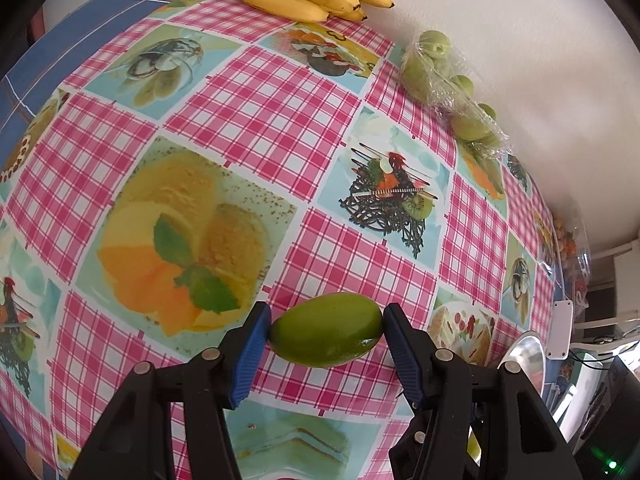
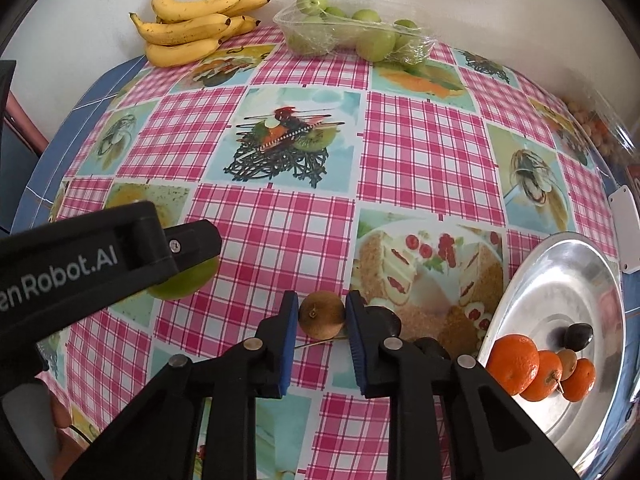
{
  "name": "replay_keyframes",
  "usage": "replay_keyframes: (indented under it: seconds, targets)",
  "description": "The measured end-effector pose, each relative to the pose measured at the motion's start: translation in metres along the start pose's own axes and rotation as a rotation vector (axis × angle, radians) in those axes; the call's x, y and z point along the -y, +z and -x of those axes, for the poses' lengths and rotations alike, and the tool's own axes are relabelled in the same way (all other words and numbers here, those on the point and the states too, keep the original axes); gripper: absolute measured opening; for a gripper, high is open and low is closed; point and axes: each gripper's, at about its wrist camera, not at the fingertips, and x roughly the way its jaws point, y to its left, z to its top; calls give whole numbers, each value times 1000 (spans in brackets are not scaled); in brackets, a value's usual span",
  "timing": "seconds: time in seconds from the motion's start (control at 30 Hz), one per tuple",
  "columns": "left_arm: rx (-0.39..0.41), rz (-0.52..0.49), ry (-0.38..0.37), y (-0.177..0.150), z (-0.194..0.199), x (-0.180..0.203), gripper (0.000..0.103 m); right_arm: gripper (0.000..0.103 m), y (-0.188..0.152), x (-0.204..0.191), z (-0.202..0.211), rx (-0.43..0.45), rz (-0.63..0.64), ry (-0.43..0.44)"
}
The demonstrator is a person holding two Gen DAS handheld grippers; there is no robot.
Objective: Organize fruits
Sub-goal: 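Lift the green fruit with the left gripper while the right gripper closes on the kiwi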
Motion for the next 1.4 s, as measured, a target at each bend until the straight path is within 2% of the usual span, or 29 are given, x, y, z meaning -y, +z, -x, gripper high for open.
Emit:
replay_keyframes:
  seconds: [0.1,0.23,0.47,1.03,1.4]
  targets:
    - [2,3,-1,0,0,0,61,25,-1,0,0,0,-1,4]
    - [5,11,-3,1,1,-1,61,25,-3,-4,3,-1,4,67]
    - [23,22,-9,3,9,-5,61,25,-1,-10,15,26,-8,119]
    - [45,17,-9,-3,25,-9,61,25,-11,-8,31,30,-9,119]
    - [59,-4,-25,-7,30,5,61,25,-10,24,50,67,-79,119]
